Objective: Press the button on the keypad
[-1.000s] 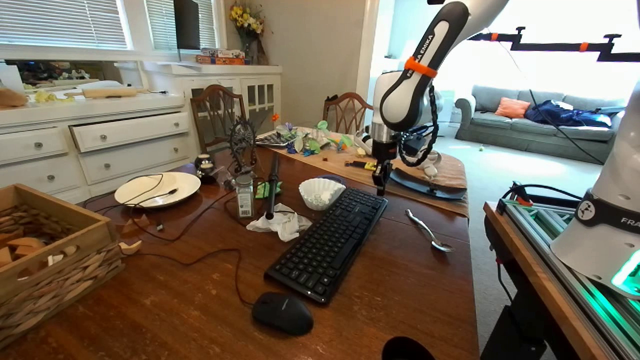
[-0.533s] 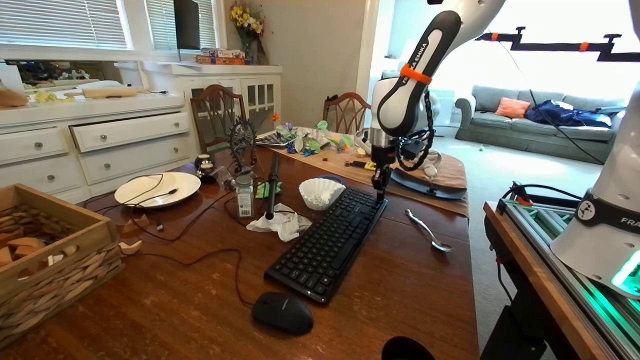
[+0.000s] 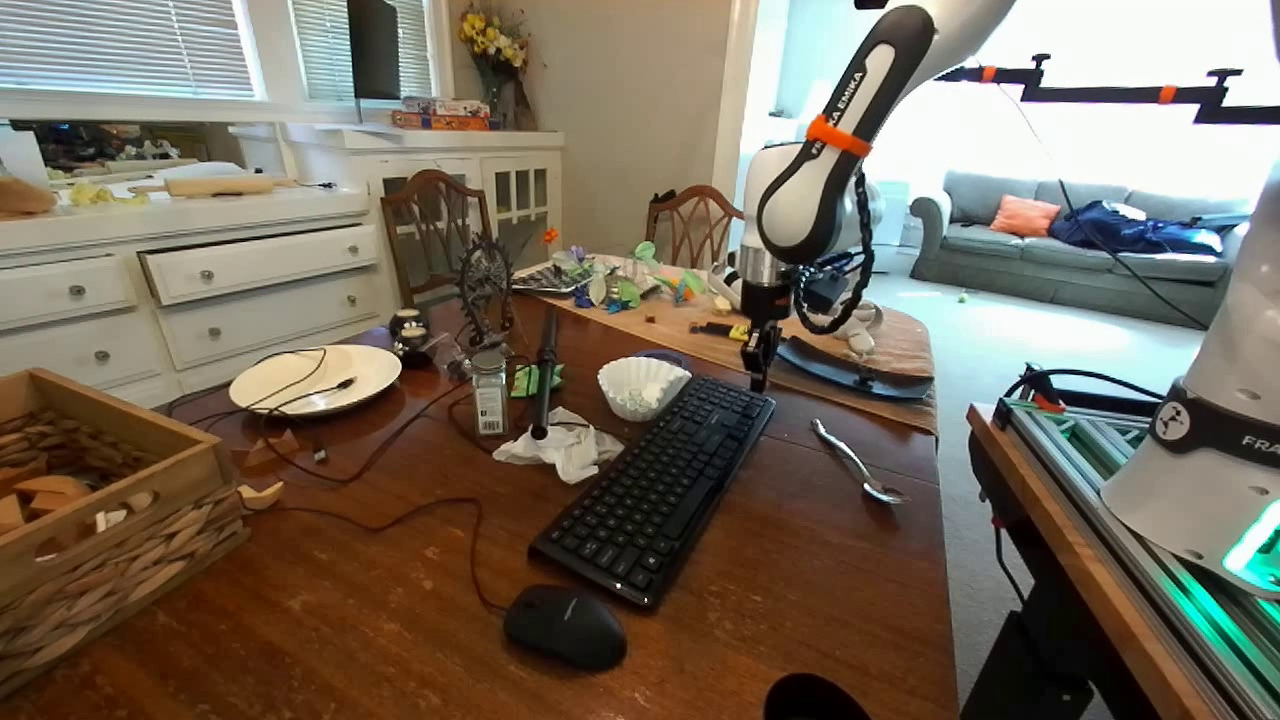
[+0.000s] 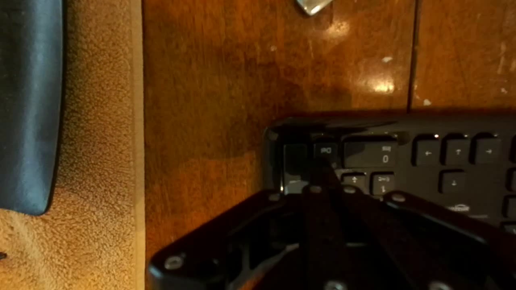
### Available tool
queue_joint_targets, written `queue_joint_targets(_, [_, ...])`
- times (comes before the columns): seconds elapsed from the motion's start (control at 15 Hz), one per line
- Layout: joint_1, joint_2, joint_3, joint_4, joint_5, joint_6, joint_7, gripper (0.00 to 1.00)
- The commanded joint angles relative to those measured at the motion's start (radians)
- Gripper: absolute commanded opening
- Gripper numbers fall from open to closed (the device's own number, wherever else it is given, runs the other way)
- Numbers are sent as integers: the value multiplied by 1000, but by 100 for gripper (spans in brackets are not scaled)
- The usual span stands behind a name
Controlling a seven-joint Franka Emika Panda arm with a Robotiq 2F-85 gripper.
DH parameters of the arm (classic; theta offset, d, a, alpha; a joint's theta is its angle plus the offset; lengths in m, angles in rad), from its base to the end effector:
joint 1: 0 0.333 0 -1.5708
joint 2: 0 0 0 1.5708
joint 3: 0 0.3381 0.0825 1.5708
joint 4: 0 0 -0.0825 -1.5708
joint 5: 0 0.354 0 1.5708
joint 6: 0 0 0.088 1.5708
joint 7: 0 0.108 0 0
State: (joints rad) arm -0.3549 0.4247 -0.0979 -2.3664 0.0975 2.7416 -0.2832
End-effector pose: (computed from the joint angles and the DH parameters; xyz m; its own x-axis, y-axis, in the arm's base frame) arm 0.4439 -0.2218 0.1918 0.9673 -0.2495 -0.0455 -0.2501 -0.9682 -0.0065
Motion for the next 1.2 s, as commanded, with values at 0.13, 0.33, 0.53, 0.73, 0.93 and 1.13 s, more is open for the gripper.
queue_joint_targets(0.13, [32,-150,7,-104,16,-1,36,26])
queue_joint_targets(0.33, [68,-211,-7,-137,2,2,92,40])
queue_joint_targets(0.53, [131,-256,-44,-154,-44,-17,236,62])
queue_joint_targets(0.73, [177,-307,-61,-164,-61,-44,355,84])
queue_joint_targets(0.93, [200,-351,-68,-169,-85,-62,430,100])
queue_joint_targets(1.13, [201,-358,-83,-158,-154,-79,469,100])
